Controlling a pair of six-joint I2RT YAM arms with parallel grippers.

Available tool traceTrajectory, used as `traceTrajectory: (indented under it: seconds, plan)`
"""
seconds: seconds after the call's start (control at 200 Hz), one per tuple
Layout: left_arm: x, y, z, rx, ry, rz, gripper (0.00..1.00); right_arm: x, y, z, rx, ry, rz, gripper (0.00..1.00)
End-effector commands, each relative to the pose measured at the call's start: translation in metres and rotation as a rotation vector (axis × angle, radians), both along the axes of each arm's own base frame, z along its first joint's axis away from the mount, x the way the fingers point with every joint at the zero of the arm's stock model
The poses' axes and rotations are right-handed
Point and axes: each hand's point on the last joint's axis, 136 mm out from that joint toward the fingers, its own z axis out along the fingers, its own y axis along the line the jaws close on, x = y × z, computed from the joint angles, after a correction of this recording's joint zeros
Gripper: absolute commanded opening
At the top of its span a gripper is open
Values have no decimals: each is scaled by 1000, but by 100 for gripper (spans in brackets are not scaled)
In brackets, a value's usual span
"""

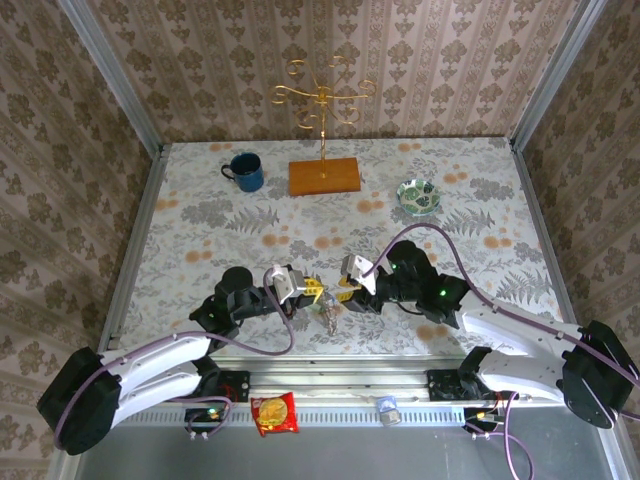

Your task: Put the keys on the keyring

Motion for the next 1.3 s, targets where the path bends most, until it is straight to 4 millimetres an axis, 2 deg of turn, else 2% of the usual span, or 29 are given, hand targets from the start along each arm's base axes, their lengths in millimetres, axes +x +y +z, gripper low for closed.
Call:
traceTrajectory:
  seconds: [0.0,0.17,0.645,0.805,0.895,0.985,1.13,1.295]
  plan:
    - [-7,-4,13,-50,-52,-45,0,2,8,14,58,-14,17,36]
    - [-9,-4,14,-59,-52,-53,0,9,16,20,90,-16,14,34]
    - [-11,-4,15,-67,-49,-66,0,12,29,20,115,9,48,22]
    - [-11,-4,15,-71,-48,-65,0,10,32,18,113,26,73,10]
    - [-10,-4,15,-68,-48,-59,0,8,33,18,104,27,89,0]
    - [-7,-2,12,-51,-44,-34,0,6,31,17,89,21,102,0]
    - [-4,1,8,-9,-42,-14,21,3,29,16,54,13,124,0]
    - [-6,6,5,50,-55,-8,28,0,28,12,3,20,154,0]
